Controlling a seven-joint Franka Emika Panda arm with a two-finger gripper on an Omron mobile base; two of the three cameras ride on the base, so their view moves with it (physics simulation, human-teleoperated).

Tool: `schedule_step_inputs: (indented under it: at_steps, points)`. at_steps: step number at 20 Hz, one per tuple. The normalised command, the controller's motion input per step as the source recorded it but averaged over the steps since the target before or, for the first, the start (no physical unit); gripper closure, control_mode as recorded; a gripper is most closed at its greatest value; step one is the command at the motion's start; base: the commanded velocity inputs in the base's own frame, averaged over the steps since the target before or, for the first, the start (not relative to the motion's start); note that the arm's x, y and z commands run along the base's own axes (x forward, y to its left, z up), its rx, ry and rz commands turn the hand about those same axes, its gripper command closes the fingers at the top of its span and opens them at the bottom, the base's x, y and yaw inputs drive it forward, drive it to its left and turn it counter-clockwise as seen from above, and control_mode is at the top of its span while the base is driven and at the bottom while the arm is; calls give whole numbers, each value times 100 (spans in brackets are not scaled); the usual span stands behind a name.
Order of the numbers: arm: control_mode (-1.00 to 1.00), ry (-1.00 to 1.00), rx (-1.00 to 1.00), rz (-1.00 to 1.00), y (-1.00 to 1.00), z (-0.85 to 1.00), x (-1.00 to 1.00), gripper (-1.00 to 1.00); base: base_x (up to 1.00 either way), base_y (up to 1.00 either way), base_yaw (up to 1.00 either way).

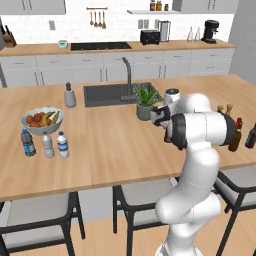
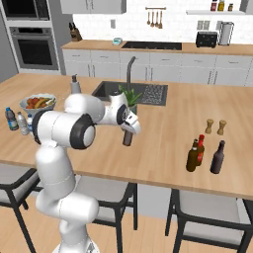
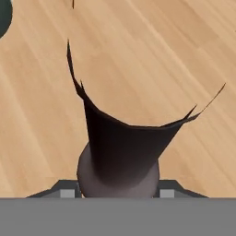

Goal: Move the plastic bottles in the middle to the plastics group, and the glass bottles in the middle to the glass group.

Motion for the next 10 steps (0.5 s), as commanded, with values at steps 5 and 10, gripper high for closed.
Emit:
schedule_step_inputs:
  at_steps: [5, 10]
  points:
    - [-100, 2, 9, -43, -84, 1, -9, 100, 0, 0, 0]
    - [-100, 0, 0, -32, -65, 1, -6, 100, 0, 0, 0]
